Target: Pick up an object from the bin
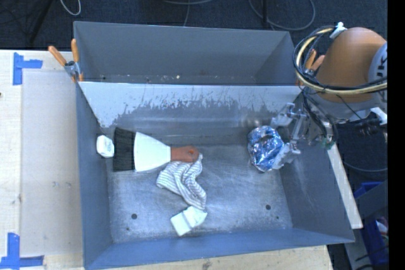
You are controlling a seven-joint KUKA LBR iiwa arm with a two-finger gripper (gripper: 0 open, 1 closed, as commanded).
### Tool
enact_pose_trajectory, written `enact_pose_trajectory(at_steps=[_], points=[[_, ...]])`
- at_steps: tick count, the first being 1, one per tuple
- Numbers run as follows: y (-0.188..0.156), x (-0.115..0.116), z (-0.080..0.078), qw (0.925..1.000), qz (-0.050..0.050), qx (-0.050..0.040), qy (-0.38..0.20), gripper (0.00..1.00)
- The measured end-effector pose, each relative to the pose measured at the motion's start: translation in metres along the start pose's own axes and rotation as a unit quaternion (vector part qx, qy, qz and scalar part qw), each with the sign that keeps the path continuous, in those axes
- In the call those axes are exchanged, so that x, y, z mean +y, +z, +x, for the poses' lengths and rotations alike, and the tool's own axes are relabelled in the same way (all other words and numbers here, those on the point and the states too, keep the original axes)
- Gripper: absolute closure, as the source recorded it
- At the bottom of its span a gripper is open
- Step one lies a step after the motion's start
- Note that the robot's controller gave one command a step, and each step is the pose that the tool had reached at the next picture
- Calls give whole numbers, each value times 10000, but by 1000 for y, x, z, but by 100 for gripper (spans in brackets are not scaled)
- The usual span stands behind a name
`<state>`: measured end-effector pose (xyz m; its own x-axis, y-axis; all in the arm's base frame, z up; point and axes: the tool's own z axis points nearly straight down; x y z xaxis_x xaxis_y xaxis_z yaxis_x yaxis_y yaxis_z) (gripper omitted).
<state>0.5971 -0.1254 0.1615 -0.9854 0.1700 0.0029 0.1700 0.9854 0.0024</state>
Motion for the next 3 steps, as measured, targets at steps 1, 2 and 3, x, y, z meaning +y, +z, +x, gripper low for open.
enact_pose_trajectory(at_steps=[1, 2, 3], points=[[47, 2, -12, 9983, 11, -91, 571, 0], [47, 9, -11, 9981, -35, -45, 612, 100], [47, 9, -11, 9981, -34, -45, 608, 100]])
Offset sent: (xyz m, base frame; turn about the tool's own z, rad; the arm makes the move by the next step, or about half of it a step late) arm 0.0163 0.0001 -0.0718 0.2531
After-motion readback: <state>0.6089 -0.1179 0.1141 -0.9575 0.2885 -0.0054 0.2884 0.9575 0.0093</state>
